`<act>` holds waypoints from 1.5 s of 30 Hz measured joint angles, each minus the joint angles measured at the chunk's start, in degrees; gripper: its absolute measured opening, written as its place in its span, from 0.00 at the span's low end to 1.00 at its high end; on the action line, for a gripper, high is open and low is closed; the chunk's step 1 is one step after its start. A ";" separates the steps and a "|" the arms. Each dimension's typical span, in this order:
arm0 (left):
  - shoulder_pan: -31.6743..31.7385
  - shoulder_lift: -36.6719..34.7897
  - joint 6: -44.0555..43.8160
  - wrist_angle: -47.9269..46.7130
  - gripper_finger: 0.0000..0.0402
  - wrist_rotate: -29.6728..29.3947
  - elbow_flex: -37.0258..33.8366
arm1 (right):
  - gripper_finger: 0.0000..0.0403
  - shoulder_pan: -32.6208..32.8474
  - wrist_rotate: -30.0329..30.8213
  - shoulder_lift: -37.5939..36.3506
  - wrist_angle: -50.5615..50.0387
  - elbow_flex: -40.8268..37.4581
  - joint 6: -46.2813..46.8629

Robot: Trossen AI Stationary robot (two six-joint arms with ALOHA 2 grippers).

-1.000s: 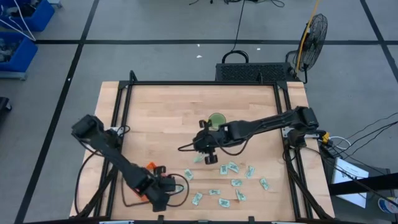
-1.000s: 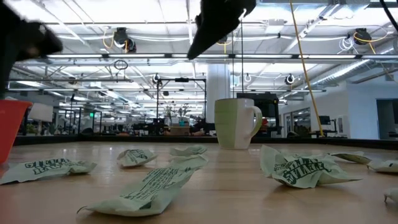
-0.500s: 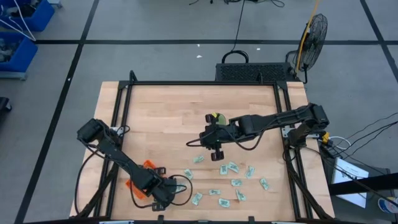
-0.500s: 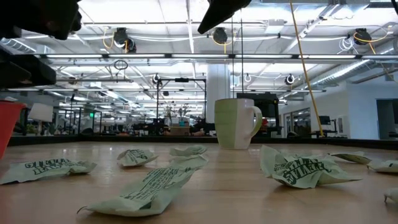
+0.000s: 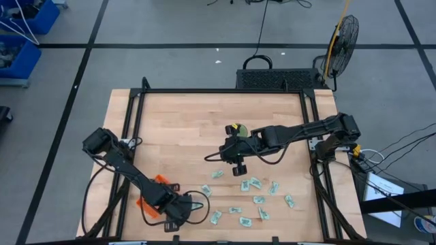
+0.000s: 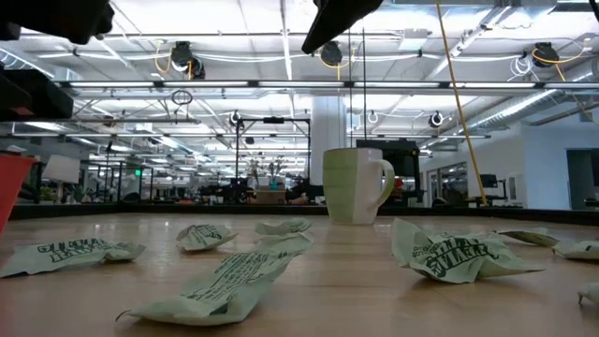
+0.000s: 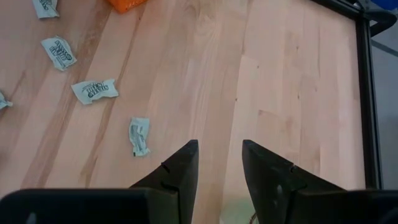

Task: Pick and place Stevia / Truvia into bins
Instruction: Put the light green stevia packet into the orange basket

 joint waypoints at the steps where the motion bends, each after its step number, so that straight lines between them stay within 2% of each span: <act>1: -0.13 0.21 0.99 0.00 0.38 -0.39 0.00 | 0.29 0.00 -0.01 0.00 -0.01 0.00 -0.02; 5: -0.55 0.31 2.65 0.57 0.38 -2.75 0.00 | 0.29 0.00 -0.01 0.00 -0.19 0.00 -0.01; 10: -0.52 0.33 5.29 0.35 0.38 -3.03 0.00 | 0.29 0.00 -0.01 0.00 -0.43 0.00 -0.02; 20: -0.52 0.64 25.18 0.58 0.38 -10.92 2.19 | 0.29 0.00 -0.03 0.00 -0.40 0.00 -0.02; 30: -1.80 5.93 24.29 0.23 0.38 -4.06 2.26 | 0.29 0.00 -0.05 0.00 -0.36 0.00 0.39; 36: -1.40 6.52 24.60 -1.09 0.37 -4.51 2.45 | 0.29 0.00 -0.04 0.00 -0.32 0.00 1.55; 40: -0.74 6.15 26.21 -1.38 0.28 -5.96 2.34 | 0.29 -0.01 -0.05 0.00 -0.14 0.00 1.58; 45: 0.46 6.21 26.24 -2.34 0.05 -6.02 2.93 | 0.29 -0.02 -0.05 0.00 0.95 0.00 1.53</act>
